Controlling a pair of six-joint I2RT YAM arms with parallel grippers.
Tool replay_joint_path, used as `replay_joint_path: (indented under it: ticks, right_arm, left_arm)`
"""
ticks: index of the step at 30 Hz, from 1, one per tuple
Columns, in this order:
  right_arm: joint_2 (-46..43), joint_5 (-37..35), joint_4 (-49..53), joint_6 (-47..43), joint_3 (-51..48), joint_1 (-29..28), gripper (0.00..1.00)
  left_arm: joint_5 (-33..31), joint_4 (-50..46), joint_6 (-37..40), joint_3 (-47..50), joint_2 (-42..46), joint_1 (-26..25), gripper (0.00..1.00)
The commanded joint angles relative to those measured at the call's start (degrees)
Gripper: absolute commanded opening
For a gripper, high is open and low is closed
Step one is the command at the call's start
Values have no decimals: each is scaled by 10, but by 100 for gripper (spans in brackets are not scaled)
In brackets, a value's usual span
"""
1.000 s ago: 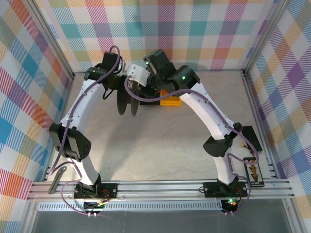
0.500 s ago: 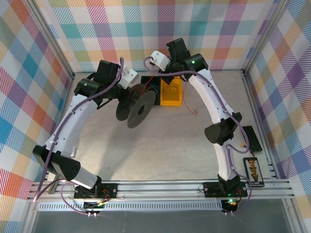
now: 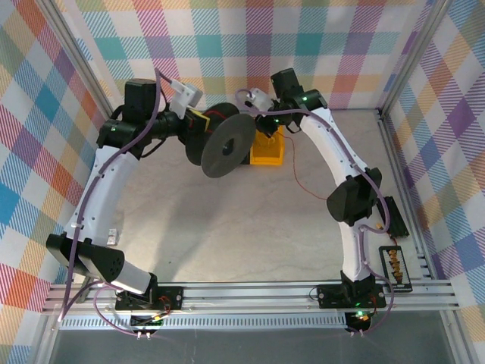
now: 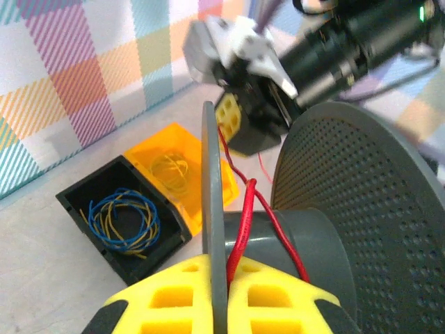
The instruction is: Wrap the cables
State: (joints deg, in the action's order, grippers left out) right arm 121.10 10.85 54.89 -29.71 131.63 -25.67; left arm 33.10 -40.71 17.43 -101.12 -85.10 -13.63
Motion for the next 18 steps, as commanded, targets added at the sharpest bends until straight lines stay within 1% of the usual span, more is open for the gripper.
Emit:
replay_joint_path:
  ticks: [1, 5, 8, 9, 13, 16, 18]
  right_arm:
    - [-23, -23, -56, 40, -40, 39, 8]
    - [-42, -8, -91, 61, -108, 50, 9]
    - [-54, 6, -115, 78, -152, 58, 10]
    - [-56, 10, -125, 84, -168, 60, 12]
    - [-57, 23, -149, 103, -206, 64, 21]
    - [-54, 29, -161, 111, -222, 63, 22]
    - [-52, 31, -167, 116, -232, 64, 22]
  left_arm:
    - [83, 111, -90, -9, 58, 27, 0]
    - [65, 121, -131, -24, 52, 46, 0]
    - [63, 135, -160, -25, 51, 58, 0]
    - [65, 142, -168, -25, 51, 62, 0]
    - [67, 151, -189, -28, 45, 66, 0]
    - [63, 150, -195, -31, 40, 65, 0]
    - [46, 150, -201, -29, 37, 64, 0]
